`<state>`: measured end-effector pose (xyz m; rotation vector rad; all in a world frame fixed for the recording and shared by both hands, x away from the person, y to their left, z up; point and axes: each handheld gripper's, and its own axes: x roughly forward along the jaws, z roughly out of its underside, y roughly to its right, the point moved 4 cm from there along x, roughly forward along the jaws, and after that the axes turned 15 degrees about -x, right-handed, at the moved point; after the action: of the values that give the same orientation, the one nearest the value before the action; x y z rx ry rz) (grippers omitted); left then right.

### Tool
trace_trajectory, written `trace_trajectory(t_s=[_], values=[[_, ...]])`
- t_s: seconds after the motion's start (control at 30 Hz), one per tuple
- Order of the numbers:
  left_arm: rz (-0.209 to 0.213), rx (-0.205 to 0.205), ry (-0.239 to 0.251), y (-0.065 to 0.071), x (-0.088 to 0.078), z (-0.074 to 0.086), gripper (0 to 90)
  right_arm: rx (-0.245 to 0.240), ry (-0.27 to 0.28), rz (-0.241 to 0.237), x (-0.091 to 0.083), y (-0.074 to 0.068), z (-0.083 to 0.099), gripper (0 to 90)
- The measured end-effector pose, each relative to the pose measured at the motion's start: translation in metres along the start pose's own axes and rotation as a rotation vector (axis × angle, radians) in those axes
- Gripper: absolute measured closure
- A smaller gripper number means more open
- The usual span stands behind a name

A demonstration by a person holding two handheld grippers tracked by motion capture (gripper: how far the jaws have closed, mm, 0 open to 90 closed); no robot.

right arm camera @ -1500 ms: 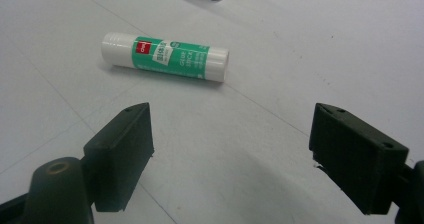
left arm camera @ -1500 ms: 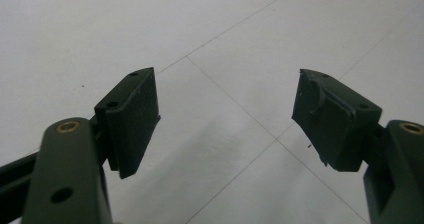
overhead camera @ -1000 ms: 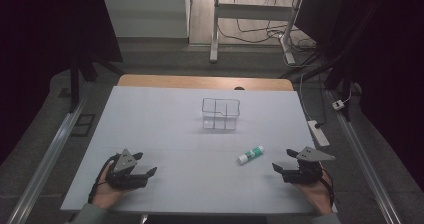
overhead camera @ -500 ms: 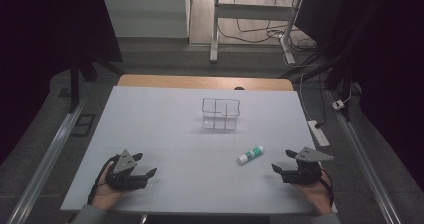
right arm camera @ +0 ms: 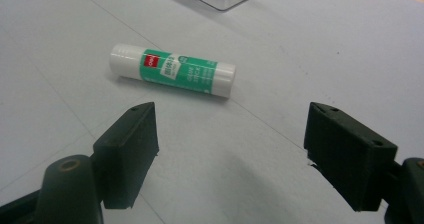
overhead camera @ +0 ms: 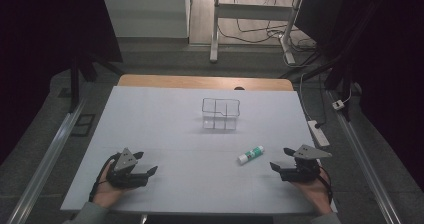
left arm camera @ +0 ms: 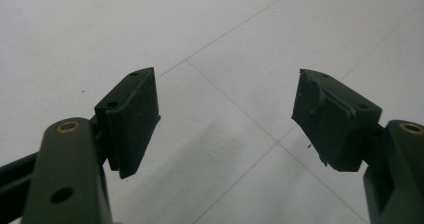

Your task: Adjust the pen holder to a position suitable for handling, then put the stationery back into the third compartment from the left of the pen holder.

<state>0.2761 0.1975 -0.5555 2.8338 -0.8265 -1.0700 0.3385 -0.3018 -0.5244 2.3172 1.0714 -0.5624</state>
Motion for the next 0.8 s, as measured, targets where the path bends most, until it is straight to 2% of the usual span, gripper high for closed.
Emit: trace_trajectory(t_s=[0.13, 0.2, 0.27, 0.53, 0.73, 0.8], values=[[0.007, 0.002, -0.005, 0.000, 0.002, -0.001, 26.1, -0.007, 0.003, -0.002, -0.001, -0.001, -0.003, 21.2], [0.006, 0.008, -0.012, 0.000, 0.004, -0.001, 26.1, -0.031, 0.006, -0.015, -0.002, -0.001, -0.007, 20.8], [0.001, 0.010, -0.015, 0.000, 0.005, -0.001, 26.1, -0.054, 0.001, -0.006, -0.002, -0.001, -0.010, 20.6], [-0.016, 0.004, -0.008, 0.000, 0.002, 0.000, 26.1, -0.098, 0.002, -0.059, 0.000, -0.003, -0.020, 19.7], [-0.022, 0.005, -0.006, -0.001, 0.000, 0.001, 26.1, -0.140, -0.031, -0.099, 0.003, -0.005, -0.028, 19.4], [-0.023, 0.007, -0.007, -0.001, -0.001, 0.002, 26.1, -0.164, -0.051, -0.128, 0.006, -0.006, -0.031, 19.4]])
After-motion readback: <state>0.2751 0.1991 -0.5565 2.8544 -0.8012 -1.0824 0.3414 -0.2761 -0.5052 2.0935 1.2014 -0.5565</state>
